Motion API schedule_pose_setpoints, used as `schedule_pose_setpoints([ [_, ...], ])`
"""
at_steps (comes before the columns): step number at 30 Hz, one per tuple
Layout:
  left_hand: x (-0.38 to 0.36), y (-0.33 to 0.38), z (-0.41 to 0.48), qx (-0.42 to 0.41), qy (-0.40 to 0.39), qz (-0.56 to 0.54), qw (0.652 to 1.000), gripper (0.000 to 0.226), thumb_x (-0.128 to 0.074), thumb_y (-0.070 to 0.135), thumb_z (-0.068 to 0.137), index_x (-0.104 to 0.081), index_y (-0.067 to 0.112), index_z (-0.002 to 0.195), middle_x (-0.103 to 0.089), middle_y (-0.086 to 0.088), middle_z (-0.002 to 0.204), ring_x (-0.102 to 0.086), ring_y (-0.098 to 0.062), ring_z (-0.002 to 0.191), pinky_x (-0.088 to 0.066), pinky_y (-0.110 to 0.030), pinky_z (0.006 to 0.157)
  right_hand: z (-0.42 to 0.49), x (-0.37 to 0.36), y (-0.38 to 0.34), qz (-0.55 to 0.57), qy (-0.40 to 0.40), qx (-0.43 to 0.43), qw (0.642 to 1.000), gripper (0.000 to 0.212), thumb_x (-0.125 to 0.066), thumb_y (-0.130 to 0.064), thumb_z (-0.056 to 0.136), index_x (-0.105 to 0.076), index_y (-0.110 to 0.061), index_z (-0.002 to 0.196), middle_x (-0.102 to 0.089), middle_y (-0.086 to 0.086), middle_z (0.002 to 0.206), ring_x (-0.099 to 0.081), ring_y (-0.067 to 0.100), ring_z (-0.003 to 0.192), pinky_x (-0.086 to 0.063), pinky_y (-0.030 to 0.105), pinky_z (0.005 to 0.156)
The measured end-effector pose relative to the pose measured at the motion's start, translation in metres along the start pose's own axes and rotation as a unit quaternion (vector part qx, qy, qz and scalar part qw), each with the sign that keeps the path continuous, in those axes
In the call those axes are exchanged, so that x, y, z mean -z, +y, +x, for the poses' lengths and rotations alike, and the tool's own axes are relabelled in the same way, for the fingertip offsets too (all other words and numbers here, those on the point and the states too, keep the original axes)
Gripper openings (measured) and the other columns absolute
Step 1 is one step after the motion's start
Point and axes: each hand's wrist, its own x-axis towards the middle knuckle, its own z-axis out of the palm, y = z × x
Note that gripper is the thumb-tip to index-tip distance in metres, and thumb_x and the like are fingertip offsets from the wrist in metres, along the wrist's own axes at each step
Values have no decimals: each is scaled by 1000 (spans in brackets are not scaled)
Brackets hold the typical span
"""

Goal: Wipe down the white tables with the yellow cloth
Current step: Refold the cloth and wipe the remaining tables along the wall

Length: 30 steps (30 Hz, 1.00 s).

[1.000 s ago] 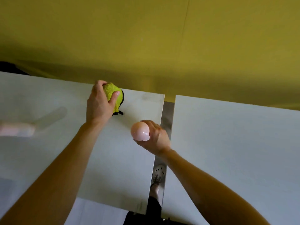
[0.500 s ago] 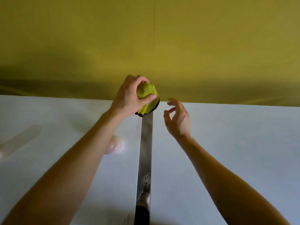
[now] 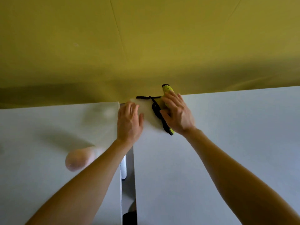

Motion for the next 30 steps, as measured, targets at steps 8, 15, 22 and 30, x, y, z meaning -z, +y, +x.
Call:
schedule_pose_setpoints([
  [8, -47, 12, -35, 10, 59, -7, 998, 45, -61, 30, 106, -63, 5, 143, -49, -22, 160, -45, -40, 153, -35, -46, 125, -19, 12, 25, 3, -94, 80, 992, 96, -57, -50, 99, -24, 7, 167, -14, 22, 180, -7, 37, 169, -16, 60, 135],
  [15, -47, 15, -35, 0, 89, 1, 996, 36, -66, 14, 100, -68, 2, 134, -61, -22, 143, -53, -42, 142, -42, -54, 120, 36, -19, 24, -43, -77, 46, 995, 67, -69, -46, 96, -59, -6, 150, -50, 18, 163, -38, 37, 159, -25, 58, 132],
  [22, -46, 20, -36, -4, 83, 5, 997, 37, -58, 10, 99, -69, 1, 133, -62, -23, 141, -53, -46, 143, -41, -58, 120, 115, -41, -22, -30, -233, 6, 972, 53, -34, -55, 99, -61, -18, 125, -66, 12, 115, -63, 36, 110, -48, 42, 87],
  [30, -46, 18, -34, -2, 77, 1, 997, 32, -59, 10, 97, -68, -1, 126, -61, -23, 139, -53, -45, 142, -42, -53, 121, 92, 6, 40, -43, -185, -111, 976, 40, -47, -58, 99, -63, -23, 107, -71, 12, 110, -67, 40, 102, -44, 38, 76],
])
